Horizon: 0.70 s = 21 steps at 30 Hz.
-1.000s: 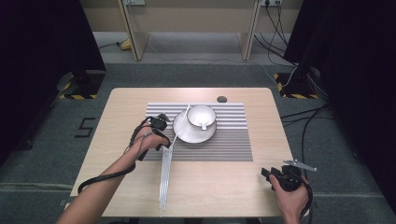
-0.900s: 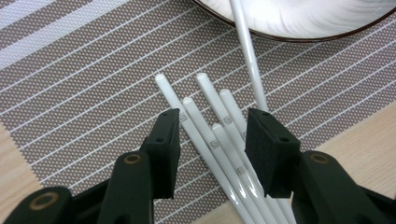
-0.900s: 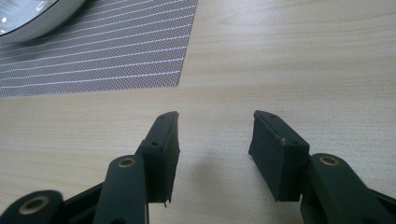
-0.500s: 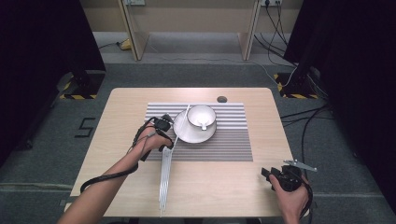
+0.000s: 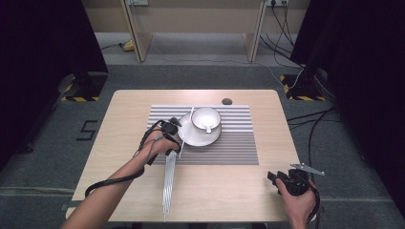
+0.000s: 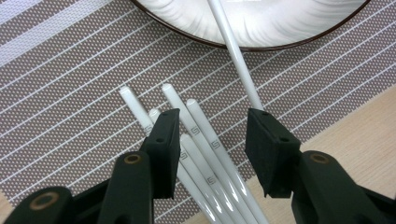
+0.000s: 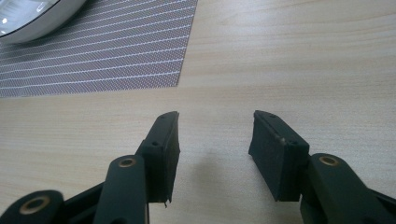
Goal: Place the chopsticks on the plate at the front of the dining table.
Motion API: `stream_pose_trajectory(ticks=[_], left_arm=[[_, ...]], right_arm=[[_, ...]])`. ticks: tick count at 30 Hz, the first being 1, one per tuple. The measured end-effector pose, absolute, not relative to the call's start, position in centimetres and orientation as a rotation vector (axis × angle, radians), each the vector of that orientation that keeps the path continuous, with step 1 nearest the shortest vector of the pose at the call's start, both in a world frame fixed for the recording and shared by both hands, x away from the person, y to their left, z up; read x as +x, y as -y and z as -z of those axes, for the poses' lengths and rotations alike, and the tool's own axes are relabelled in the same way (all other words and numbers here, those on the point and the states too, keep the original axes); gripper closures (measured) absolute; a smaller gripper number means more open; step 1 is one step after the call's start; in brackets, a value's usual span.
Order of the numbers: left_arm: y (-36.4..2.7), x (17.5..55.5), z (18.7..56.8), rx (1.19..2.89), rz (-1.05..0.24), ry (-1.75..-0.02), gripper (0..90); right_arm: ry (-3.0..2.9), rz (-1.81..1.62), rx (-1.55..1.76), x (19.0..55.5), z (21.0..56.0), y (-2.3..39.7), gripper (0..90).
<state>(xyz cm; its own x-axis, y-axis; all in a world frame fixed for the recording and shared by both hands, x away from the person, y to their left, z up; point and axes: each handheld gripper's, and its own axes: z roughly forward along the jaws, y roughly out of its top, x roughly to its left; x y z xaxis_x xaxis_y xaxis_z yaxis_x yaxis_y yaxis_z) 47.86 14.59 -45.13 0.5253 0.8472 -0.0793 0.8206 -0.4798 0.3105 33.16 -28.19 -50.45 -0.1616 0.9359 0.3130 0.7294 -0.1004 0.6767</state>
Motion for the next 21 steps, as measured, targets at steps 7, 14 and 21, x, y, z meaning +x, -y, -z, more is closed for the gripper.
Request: stream_pose_trajectory(ticks=[7, 14, 21], left_arm=[[-14.0, 47.8, 45.0, 2.467, -0.114, -1.371, 55.0], [-13.5, 47.8, 45.0, 2.469, -0.109, -1.36, 55.0], [-12.9, 47.8, 44.9, 2.466, -0.099, -1.351, 55.0]], right_arm=[[-1.905, -1.12, 1.838, 33.2, 50.4, 28.2, 52.1], [-1.904, -1.12, 1.837, 33.2, 50.4, 28.2, 52.1], [-1.906, -1.119, 1.836, 33.2, 50.4, 28.2, 52.1]])
